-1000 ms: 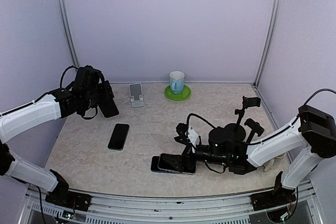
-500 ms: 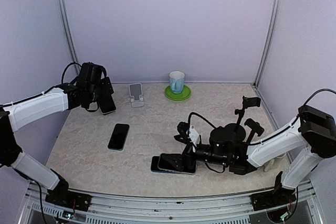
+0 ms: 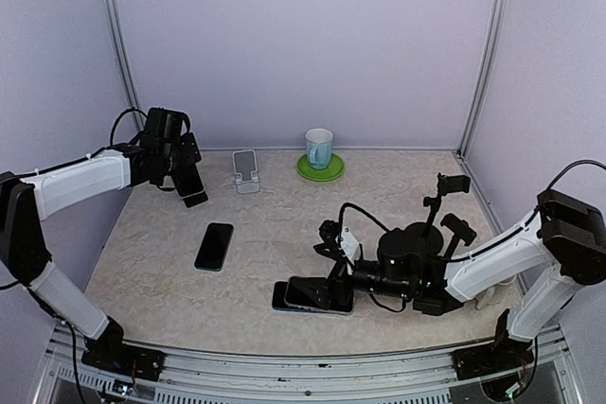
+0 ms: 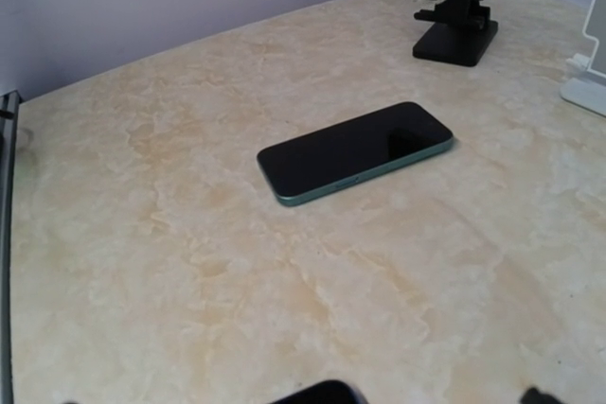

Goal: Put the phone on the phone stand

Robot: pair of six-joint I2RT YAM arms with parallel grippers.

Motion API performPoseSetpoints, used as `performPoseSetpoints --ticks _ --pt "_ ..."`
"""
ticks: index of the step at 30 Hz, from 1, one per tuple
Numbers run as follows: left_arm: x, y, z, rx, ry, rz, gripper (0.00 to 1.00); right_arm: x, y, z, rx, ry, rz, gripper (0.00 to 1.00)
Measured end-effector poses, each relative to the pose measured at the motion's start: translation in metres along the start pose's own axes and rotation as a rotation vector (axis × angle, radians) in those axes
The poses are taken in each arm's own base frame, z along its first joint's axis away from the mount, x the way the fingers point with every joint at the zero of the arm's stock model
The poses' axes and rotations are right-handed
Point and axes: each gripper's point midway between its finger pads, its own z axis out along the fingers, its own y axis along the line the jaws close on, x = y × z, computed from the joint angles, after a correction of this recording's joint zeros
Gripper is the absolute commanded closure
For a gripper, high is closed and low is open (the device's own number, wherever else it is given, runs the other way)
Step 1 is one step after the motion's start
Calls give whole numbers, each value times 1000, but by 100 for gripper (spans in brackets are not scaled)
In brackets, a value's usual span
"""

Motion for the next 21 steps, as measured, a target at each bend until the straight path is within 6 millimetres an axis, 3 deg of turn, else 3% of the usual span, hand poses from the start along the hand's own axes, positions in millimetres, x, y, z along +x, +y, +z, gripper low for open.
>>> performPoseSetpoints --ticks 9,21 --pt "-1 12 24 -41 9 4 40 3 0 1 1 8 0 0" --pt "-8 9 41 -52 2 -2 40 6 -1 2 2 15 0 0"
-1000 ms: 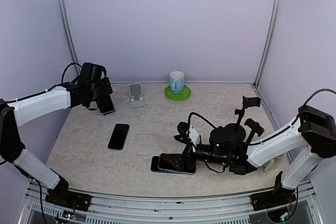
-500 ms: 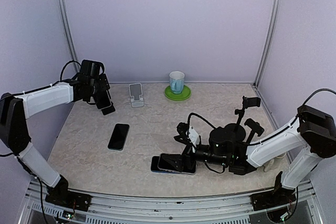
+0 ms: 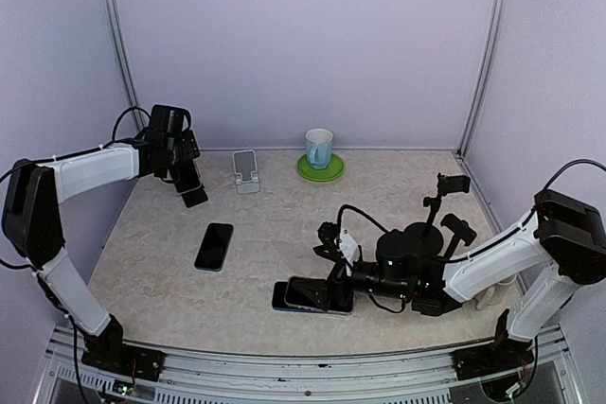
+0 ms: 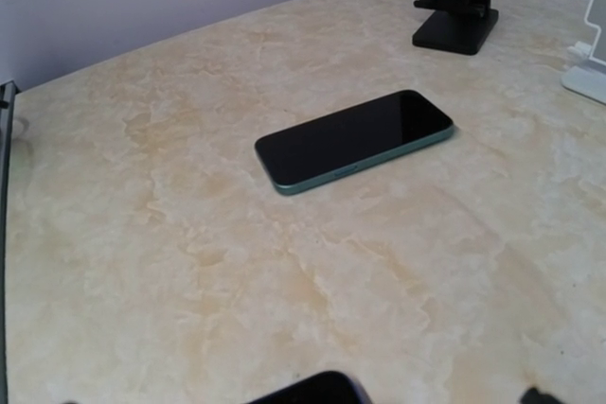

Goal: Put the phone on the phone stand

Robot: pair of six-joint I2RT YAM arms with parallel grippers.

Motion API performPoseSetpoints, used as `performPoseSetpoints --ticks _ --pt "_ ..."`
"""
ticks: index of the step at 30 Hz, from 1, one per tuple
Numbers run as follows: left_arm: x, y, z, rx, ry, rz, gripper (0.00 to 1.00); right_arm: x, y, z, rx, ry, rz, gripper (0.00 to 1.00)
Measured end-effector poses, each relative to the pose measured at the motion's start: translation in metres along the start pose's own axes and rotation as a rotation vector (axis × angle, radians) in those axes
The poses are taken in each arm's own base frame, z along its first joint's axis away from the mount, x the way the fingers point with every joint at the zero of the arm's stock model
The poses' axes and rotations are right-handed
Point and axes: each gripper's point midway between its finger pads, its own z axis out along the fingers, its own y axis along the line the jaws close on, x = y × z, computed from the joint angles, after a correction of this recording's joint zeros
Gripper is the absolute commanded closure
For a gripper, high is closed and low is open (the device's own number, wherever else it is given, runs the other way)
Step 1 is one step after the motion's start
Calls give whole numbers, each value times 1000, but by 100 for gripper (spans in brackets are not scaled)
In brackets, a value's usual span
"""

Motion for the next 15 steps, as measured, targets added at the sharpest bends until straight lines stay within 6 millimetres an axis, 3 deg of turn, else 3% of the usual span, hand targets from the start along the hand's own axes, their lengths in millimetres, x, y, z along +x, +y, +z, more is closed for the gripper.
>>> performPoseSetpoints --ticks 15 --pt "2 5 21 -28 6 2 40 3 0 3 1 8 0 0"
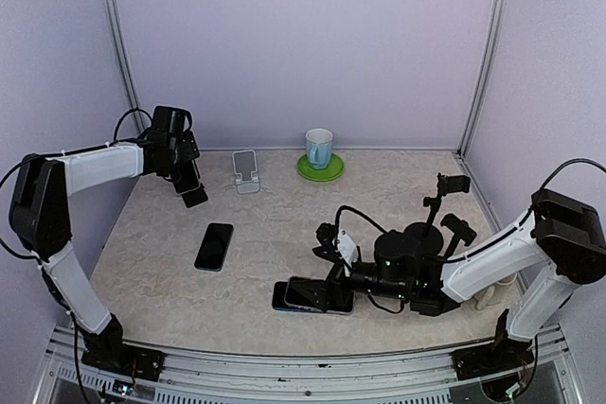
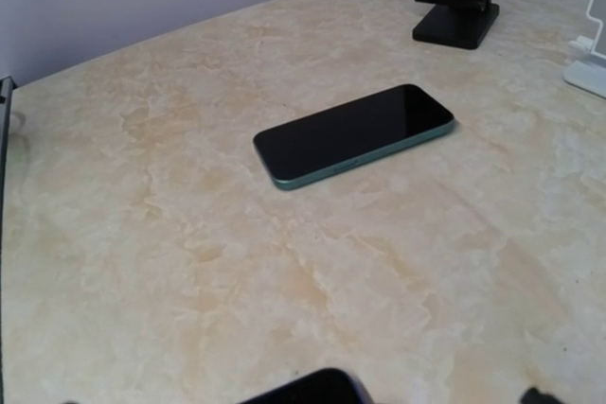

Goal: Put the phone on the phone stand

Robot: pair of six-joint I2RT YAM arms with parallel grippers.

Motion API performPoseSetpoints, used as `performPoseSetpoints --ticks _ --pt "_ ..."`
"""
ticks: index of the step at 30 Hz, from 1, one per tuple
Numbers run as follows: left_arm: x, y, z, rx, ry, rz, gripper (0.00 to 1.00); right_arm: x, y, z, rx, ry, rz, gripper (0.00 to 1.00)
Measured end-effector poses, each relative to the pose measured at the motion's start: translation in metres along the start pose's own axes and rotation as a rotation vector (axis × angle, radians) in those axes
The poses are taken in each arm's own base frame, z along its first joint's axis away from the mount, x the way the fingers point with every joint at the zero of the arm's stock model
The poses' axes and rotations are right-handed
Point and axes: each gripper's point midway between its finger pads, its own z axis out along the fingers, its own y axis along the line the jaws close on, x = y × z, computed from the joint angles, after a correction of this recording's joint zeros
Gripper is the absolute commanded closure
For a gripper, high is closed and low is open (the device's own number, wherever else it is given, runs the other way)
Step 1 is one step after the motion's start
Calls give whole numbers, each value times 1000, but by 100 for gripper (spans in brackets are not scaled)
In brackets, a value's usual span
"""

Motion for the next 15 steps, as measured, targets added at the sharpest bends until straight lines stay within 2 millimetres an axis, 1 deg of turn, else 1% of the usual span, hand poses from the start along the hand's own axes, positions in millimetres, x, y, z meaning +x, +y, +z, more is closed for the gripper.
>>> performPoseSetpoints --ticks 4,10,15 --pt "-1 1 3 -2 -3 1 40 3 0 0 1 9 0 0" --pt "1 3 9 -9 -1 0 40 1 0 2 1 7 0 0" --pt "-1 1 12 -6 -5 -4 40 0 0 3 0 8 0 0"
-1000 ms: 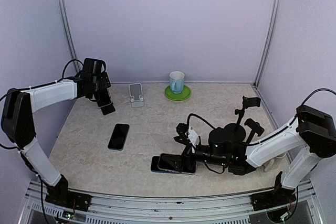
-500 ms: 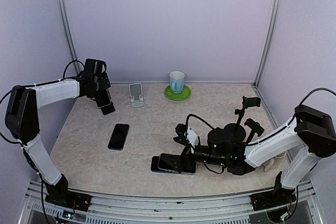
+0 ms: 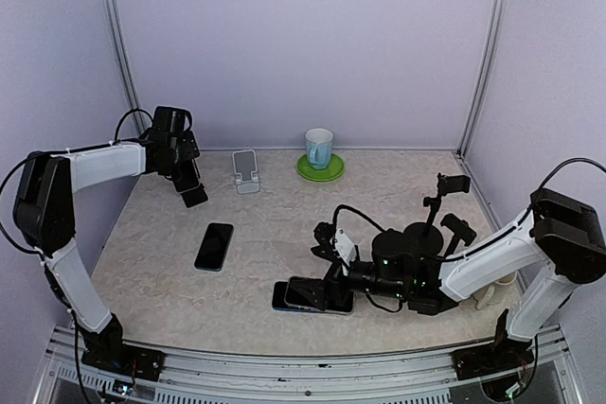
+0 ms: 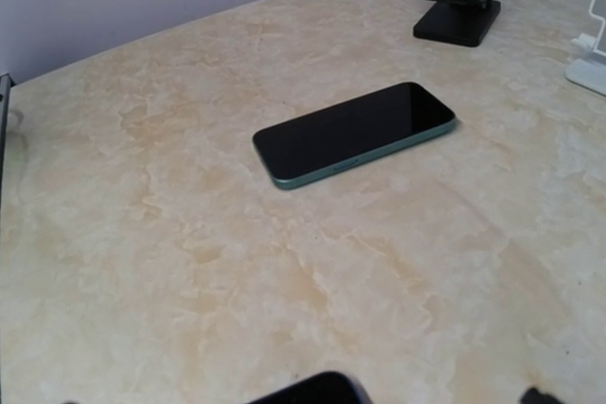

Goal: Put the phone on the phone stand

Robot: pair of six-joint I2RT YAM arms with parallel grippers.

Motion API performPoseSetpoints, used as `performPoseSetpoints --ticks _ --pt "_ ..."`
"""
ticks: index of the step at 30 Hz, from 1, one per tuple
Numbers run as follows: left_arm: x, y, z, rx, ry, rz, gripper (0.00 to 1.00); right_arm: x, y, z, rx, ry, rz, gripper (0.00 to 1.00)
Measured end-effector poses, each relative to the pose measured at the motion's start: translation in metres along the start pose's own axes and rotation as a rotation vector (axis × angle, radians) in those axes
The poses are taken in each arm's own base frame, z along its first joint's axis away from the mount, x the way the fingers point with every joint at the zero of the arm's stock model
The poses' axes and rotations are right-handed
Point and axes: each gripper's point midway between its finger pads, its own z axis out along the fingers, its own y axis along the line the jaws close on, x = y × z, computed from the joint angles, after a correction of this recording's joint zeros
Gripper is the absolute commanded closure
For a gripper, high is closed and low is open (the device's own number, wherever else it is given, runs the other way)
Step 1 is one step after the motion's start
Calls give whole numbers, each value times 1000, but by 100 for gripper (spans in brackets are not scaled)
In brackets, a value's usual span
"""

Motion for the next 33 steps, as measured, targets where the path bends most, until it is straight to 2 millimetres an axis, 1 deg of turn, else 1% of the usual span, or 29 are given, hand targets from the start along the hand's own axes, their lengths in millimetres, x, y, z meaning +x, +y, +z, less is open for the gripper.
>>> performPoseSetpoints --ticks 11,22,30,33 --pt "1 -2 6 -2 1 0 40 5 -1 1 2 15 -1 0" --pt "-3 -5 8 2 -8 -7 40 0 0 4 0 6 -4 0" --pt "4 -6 13 1 7 1 40 4 0 6 1 17 -4 0" --pt "1 -7 13 4 3 -2 40 5 -1 6 1 20 -4 0"
